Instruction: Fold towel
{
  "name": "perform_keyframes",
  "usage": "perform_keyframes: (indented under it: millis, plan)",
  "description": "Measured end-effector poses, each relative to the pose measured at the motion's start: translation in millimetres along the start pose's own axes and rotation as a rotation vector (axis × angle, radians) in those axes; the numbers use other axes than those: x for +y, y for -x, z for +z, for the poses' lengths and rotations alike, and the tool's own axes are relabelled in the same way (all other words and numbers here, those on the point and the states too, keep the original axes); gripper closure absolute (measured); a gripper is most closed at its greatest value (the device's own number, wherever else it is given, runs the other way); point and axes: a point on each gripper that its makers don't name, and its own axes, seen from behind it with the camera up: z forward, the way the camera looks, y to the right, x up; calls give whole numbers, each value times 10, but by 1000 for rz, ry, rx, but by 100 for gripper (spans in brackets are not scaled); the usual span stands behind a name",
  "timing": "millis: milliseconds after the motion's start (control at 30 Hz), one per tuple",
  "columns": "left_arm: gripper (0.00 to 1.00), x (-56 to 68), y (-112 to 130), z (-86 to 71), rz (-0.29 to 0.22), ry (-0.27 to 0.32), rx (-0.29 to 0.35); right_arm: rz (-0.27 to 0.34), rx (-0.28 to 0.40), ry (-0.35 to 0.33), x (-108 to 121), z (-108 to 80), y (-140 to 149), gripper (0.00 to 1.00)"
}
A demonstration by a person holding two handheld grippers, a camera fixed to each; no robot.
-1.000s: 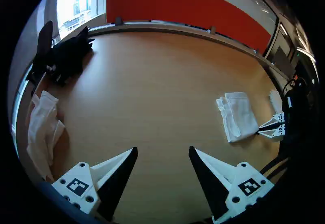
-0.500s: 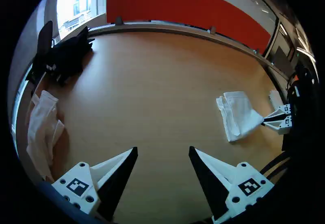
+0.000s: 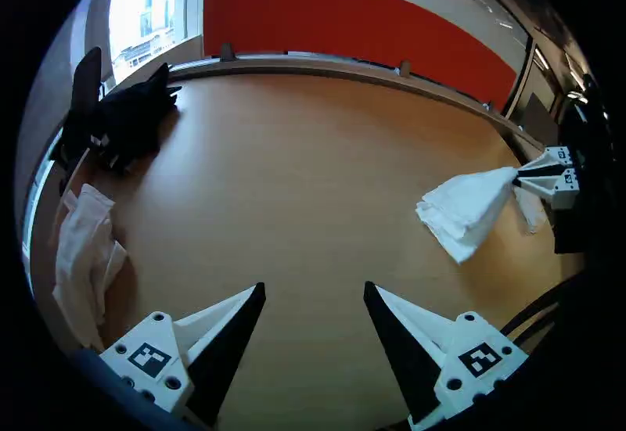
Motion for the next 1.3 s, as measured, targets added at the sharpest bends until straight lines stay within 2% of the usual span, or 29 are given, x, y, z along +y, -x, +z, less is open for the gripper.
perform_keyframes:
  millis: [200, 400, 967, 1300]
  plan:
    - [7, 36, -76, -41, 4, 7, 22, -26, 49, 41, 223, -188, -361, 95]
    - [7, 85, -116, -69, 6, 17, 36, -37, 59, 87, 476, -375, -458, 95]
    - [7, 118, -195, -86, 30, 18, 52, 17, 26, 160, 1150, -790, -177, 95]
    - [7, 136, -233, -71, 44, 13, 50, 61, -26, 206, 1647, -1031, 208, 95]
